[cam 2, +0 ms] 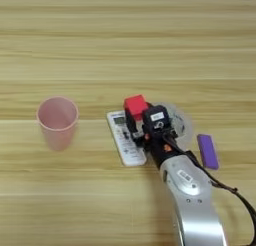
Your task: Move the objects on the table
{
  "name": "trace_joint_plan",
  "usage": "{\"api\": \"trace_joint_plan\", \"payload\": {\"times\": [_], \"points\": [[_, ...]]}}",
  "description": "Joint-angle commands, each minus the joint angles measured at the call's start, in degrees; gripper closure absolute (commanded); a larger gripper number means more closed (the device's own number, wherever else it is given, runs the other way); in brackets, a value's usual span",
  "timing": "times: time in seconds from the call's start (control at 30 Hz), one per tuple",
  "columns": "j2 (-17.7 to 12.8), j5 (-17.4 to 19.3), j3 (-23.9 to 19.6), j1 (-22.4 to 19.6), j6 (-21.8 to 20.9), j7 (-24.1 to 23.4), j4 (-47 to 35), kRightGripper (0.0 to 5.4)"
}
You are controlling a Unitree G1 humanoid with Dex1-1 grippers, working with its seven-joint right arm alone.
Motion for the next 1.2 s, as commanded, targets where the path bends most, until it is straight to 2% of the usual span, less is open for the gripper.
{"api": "trace_joint_plan", "payload": {"times": [0.03, 0.4, 1.2], "points": [[-2.00, 1.19, -3.36, -2.80, -0.44, -1.21, -1.97, 3.12], [-2.27, 1.71, -6.91, -1.97, 2.06, -2.49, -0.69, 3.12], [-2.38, 1.92, -7.05, 0.08, 5.05, -2.93, -0.20, 3.16]]}}
